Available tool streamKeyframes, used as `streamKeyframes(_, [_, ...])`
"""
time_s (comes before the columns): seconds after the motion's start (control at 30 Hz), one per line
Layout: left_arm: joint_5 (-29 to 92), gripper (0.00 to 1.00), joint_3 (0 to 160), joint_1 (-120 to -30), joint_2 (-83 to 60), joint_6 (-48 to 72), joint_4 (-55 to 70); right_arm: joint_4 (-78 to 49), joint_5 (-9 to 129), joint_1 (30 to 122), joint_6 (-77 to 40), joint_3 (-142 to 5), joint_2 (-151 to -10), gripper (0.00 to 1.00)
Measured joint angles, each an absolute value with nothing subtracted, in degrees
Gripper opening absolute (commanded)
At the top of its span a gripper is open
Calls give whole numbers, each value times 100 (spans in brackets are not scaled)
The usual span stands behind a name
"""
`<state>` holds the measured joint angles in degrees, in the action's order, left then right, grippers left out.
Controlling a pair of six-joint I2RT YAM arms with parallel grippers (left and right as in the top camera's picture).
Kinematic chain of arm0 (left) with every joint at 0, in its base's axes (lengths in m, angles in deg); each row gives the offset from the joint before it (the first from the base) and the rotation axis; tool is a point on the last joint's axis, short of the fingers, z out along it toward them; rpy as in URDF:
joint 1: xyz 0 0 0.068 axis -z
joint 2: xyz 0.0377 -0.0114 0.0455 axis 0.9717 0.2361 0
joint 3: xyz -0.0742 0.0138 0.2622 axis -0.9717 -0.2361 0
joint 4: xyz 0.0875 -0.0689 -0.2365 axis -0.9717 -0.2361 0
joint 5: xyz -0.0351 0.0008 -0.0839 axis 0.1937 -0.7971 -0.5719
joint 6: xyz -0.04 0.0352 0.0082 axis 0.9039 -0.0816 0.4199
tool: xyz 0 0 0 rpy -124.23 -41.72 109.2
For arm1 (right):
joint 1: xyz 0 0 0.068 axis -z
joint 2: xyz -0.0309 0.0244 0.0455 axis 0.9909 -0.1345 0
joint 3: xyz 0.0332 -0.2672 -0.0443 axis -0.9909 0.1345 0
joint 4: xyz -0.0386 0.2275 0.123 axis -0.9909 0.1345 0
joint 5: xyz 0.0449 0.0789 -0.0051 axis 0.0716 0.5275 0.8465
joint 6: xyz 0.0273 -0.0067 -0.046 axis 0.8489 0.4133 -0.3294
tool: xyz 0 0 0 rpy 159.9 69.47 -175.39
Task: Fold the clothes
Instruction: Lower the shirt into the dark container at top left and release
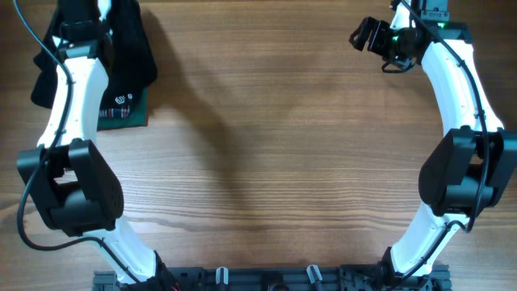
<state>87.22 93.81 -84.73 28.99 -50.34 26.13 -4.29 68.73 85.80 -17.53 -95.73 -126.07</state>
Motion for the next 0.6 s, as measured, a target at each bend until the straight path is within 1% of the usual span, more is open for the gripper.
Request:
streamKeyframes(0.23, [8657, 4, 9381, -8438, 2545, -4361, 1540, -492, 6873, 8580, -1701, -9573, -12607, 99])
streamKeyframes(0.43, [8287, 4, 9383, -8438, 2023, -4151, 1083, -483, 6873, 8580, -1696, -9573, -12607, 99])
streamKeyframes(0.6, [7992, 4, 9388, -8438, 1756, -4074, 462, -483, 6875, 8580, -1650, -9573, -12607, 99])
